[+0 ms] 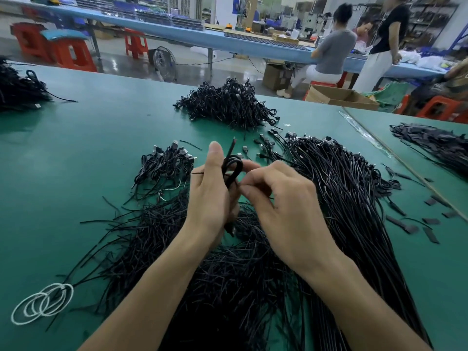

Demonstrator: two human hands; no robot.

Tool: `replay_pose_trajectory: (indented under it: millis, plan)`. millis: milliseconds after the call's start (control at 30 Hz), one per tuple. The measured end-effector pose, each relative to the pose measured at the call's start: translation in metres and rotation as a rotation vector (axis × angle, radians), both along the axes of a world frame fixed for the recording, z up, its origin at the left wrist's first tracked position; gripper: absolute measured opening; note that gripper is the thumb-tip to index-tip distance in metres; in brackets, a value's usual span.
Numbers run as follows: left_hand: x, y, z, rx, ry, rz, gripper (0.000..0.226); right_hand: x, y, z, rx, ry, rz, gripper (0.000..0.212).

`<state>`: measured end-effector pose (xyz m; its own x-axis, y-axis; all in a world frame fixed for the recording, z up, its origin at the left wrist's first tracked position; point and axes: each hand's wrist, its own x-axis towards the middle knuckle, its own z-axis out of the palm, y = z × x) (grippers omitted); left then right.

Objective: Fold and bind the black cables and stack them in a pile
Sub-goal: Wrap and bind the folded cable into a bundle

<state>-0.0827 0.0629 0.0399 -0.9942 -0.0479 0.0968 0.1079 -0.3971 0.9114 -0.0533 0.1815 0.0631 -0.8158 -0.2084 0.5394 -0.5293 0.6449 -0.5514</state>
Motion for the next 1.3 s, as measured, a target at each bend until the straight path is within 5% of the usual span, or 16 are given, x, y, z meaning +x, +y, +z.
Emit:
replay_pose_trajectory:
  millis: [133,267,433,600,667,800,900,1100,1300]
  plan:
    - [-0.004,0.0,-0.006,-0.102,-0.089,0.009,0.065,0.0,0.005,0.002,0.437,0.276,0.037,0.002]
    - [-0.002,-0.006,-0.01,-0.137,-0.23,-0.332,0.062,-0.009,0.015,0.015,0.637,0.385,0.235,0.004]
    - [-0.001,-0.007,-0.005,-0.19,-0.412,-0.679,0.068,-0.023,0.024,0.026,0.428,0.073,0.378,0.002]
    - [-0.003,-0.01,-0.005,0.083,-0.415,-0.808,0.066,-0.031,0.028,0.021,0.244,-0.099,0.259,0.005]
    - [-0.002,-0.015,-0.005,0.018,-0.335,-0.867,0.064,-0.032,0.033,0.02,0.188,-0.162,0.239,0.004]
    - [0.003,-0.018,-0.004,-0.334,-0.102,-0.906,0.021,-0.029,0.037,0.021,0.148,-0.289,0.3,0.01]
    - [0.006,-0.017,-0.005,-0.429,-0.118,-0.883,0.032,-0.026,0.037,0.021,0.216,-0.309,0.284,0.018]
    - [0.006,-0.015,-0.003,-0.443,-0.154,-0.898,0.04,-0.017,0.036,0.022,0.322,-0.163,0.254,0.001]
    - [0.002,-0.006,-0.011,-0.316,-0.189,-0.74,0.032,-0.018,0.035,0.019,0.547,-0.137,0.161,0.021]
